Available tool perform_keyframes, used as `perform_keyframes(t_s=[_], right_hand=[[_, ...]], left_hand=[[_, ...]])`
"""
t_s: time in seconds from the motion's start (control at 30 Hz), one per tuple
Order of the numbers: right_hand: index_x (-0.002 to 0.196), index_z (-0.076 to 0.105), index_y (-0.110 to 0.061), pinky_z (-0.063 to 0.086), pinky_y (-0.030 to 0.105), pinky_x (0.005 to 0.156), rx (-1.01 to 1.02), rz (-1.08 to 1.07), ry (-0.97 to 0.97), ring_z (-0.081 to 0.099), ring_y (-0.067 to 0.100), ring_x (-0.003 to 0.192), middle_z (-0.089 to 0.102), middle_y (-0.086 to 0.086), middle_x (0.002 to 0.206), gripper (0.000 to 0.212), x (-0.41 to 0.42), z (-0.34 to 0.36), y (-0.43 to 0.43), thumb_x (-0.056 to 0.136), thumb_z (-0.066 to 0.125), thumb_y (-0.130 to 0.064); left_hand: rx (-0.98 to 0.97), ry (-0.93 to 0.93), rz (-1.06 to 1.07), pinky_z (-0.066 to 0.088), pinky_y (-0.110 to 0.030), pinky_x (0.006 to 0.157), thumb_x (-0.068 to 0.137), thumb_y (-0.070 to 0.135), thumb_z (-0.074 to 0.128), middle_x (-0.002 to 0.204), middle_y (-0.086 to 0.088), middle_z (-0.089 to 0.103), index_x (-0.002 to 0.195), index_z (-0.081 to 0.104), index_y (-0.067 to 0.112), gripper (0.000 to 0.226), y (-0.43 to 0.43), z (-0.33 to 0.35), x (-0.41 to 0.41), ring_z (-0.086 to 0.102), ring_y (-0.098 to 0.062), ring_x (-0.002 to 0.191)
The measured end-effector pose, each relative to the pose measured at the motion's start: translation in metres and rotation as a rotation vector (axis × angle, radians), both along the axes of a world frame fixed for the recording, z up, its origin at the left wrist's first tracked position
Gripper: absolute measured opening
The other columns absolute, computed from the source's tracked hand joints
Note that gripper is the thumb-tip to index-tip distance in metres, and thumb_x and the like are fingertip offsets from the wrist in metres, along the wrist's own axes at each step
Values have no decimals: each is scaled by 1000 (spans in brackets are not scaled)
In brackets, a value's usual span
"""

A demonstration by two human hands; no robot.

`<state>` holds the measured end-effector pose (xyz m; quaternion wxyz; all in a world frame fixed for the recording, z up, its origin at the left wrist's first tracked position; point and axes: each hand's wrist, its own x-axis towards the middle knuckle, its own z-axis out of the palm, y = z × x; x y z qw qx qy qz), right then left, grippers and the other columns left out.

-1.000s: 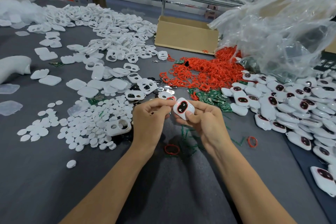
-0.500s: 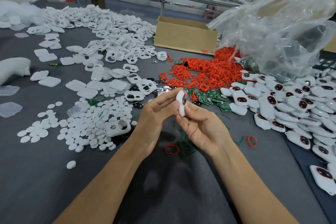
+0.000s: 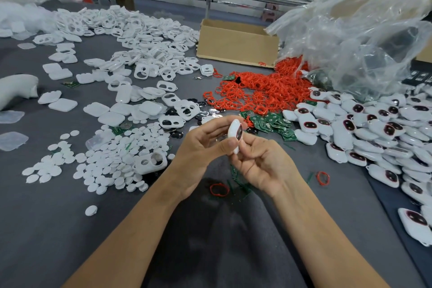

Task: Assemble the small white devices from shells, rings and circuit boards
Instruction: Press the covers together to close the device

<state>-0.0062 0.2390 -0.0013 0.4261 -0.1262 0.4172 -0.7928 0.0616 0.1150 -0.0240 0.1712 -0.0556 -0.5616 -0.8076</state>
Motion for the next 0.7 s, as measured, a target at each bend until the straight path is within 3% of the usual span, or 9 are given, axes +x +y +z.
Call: perform_keyframes(t_s=[0.13, 0.23, 0.33, 0.4, 0.47, 0.57, 0.63, 0.7], right_hand=[[101, 62, 2, 54, 16, 61, -32, 2, 94, 66, 7, 65, 70, 2, 74, 26, 1, -3, -6, 77, 53, -6], [106, 64, 0, 53, 19, 69, 127, -104, 412, 66, 8, 69, 71, 4, 80, 29, 1, -7, -9, 78, 65, -8], [110, 67, -7, 47, 13, 64, 390, -243, 840, 61, 1, 65, 70, 1, 82, 36, 0, -9, -6, 75, 75, -1], [108, 69, -13, 47, 13, 63, 448, -263, 993, 63, 0, 67, 71, -1, 83, 35, -1, -9, -3, 73, 70, -5], [103, 70, -18, 51, 21, 70, 462, -250, 1033, 64, 5, 74, 72, -4, 86, 38, -3, -8, -1, 68, 64, -6], [100, 69, -11, 51, 29, 69, 363, -145, 925, 61, 12, 72, 70, 0, 82, 36, -6, -7, 1, 68, 62, 1], [96, 69, -9, 51, 24, 68, 344, -96, 887, 64, 12, 71, 71, 3, 80, 31, -6, -8, 2, 69, 71, 5], [91, 69, -11, 50, 21, 68, 444, -111, 939, 66, 10, 69, 73, 1, 78, 28, -4, -11, 1, 67, 82, -4]], left_hand=[[164, -31, 10, 52, -18, 80, 75, 25, 76, 106, -1, 72, 117, 64, 7, 48, 0, 1, -2, 65, -8, 93], [225, -71, 88, 54, -19, 76, 78, 23, 65, 98, 0, 73, 112, 66, 8, 37, 1, 0, -4, 66, -8, 84], [87, -104, 237, 54, -26, 88, 68, 19, 73, 105, -5, 74, 111, 68, 10, 44, 1, 0, -4, 68, -15, 97], [-88, -101, 296, 53, -28, 91, 66, 13, 81, 108, -5, 73, 108, 70, 13, 44, 2, -1, -2, 67, -16, 103], [-225, -114, 327, 50, -36, 98, 66, 15, 85, 114, -3, 70, 106, 72, 15, 43, 2, -1, 0, 64, -18, 111], [-276, -136, 314, 48, -43, 103, 67, 18, 84, 123, 0, 64, 106, 71, 13, 41, 2, 0, 2, 60, -15, 117], [-272, -135, 272, 49, -37, 101, 70, 20, 84, 125, -1, 63, 111, 70, 18, 43, 2, 0, 2, 62, -15, 114], [-216, -147, 258, 50, -22, 89, 72, 37, 77, 121, -6, 62, 116, 67, 26, 46, 4, 2, 2, 64, -8, 99]])
